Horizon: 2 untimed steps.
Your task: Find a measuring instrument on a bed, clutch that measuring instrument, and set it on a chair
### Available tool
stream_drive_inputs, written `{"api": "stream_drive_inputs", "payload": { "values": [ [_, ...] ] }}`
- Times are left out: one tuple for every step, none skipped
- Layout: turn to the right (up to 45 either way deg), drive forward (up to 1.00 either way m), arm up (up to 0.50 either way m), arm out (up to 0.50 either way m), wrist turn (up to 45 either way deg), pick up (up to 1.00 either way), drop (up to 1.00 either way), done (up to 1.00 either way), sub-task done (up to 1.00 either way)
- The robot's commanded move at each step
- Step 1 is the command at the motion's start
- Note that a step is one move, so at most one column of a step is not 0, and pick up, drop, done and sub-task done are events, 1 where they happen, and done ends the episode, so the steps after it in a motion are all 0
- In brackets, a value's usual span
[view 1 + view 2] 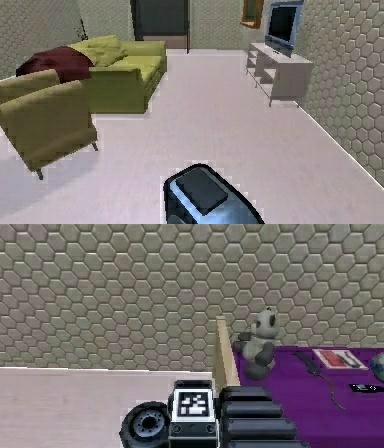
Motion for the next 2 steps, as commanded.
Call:
{"api": "stream_drive_inputs", "payload": {
  "values": [
    [0.0, 1.0, 0.0, 0.0, 0.0, 0.0, 0.0, 0.0, 0.0],
    [0.0, 1.0, 0.0, 0.0, 0.0, 0.0, 0.0, 0.0, 0.0]
  ]
}}
